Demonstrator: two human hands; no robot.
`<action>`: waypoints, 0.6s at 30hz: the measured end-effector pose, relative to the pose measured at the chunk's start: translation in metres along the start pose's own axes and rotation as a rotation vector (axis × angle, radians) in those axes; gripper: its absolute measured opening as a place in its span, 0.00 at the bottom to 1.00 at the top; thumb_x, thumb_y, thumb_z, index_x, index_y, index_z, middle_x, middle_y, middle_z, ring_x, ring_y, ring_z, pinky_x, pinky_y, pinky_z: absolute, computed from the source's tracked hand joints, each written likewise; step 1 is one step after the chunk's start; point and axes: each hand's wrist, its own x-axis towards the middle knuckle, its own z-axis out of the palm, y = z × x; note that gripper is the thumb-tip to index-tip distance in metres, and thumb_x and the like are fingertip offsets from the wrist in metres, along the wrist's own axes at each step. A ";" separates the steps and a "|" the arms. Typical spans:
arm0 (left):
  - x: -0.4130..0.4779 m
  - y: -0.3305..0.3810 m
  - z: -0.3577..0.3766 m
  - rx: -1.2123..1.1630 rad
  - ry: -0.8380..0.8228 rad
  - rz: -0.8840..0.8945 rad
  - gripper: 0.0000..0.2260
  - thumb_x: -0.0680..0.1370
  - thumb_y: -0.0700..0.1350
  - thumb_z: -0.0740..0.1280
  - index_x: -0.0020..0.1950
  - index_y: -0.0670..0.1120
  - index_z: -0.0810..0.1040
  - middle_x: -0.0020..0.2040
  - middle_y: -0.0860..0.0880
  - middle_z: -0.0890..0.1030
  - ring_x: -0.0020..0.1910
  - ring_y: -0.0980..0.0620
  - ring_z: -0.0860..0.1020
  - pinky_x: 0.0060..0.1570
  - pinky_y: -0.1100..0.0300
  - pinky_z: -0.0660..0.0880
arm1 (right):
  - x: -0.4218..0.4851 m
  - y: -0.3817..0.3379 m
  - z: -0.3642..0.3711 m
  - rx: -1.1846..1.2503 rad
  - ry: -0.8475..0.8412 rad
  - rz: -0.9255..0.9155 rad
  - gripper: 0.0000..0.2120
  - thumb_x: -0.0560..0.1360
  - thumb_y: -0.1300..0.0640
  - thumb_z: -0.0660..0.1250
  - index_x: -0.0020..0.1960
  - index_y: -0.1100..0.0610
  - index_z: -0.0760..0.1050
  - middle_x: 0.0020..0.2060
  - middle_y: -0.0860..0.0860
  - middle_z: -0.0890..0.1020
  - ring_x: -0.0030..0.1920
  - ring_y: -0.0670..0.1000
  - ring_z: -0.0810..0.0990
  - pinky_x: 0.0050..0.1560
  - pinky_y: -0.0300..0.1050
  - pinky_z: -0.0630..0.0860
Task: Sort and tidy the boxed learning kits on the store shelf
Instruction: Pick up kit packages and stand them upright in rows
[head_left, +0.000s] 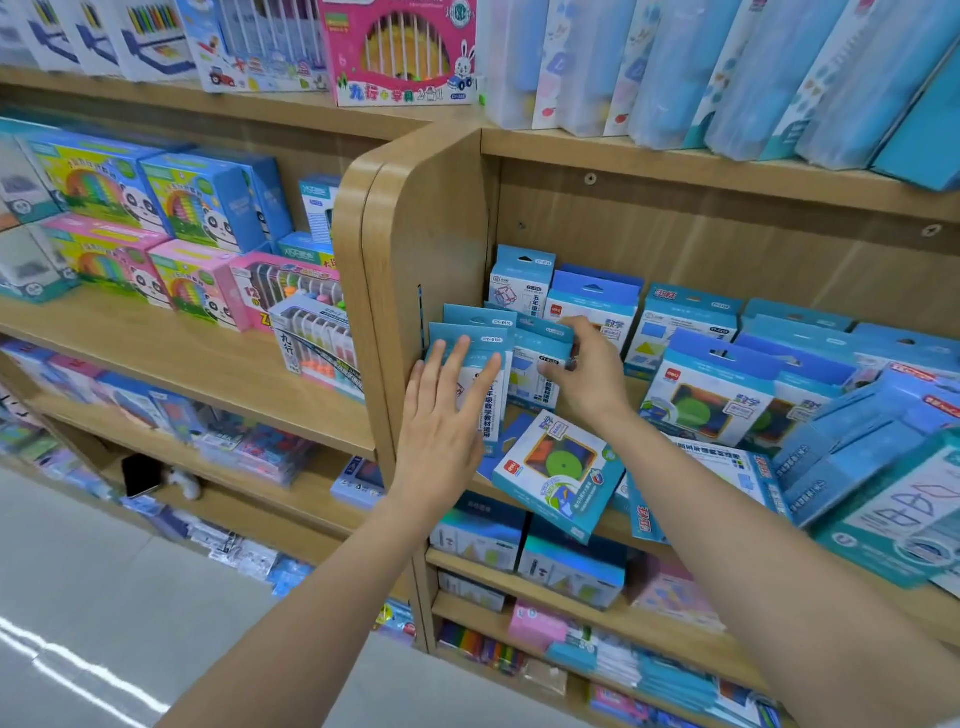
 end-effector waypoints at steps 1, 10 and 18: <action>0.000 0.000 0.001 0.008 0.008 -0.010 0.43 0.67 0.39 0.74 0.78 0.50 0.56 0.77 0.41 0.56 0.76 0.40 0.51 0.74 0.46 0.51 | 0.000 0.002 -0.002 -0.013 0.043 -0.009 0.24 0.70 0.61 0.75 0.63 0.53 0.71 0.55 0.51 0.79 0.54 0.53 0.78 0.54 0.55 0.77; -0.004 0.006 0.004 -0.011 0.066 -0.033 0.41 0.66 0.36 0.72 0.76 0.47 0.60 0.75 0.41 0.55 0.75 0.40 0.52 0.72 0.47 0.54 | -0.011 0.023 -0.036 -0.282 0.174 0.072 0.27 0.74 0.60 0.70 0.69 0.56 0.63 0.60 0.59 0.75 0.57 0.60 0.76 0.51 0.52 0.72; -0.022 -0.005 -0.006 -0.002 0.141 -0.075 0.32 0.68 0.40 0.70 0.72 0.46 0.67 0.69 0.41 0.65 0.70 0.41 0.60 0.70 0.43 0.58 | -0.044 -0.030 -0.018 0.003 0.212 -0.162 0.32 0.73 0.48 0.71 0.72 0.54 0.62 0.67 0.51 0.69 0.65 0.49 0.68 0.64 0.42 0.66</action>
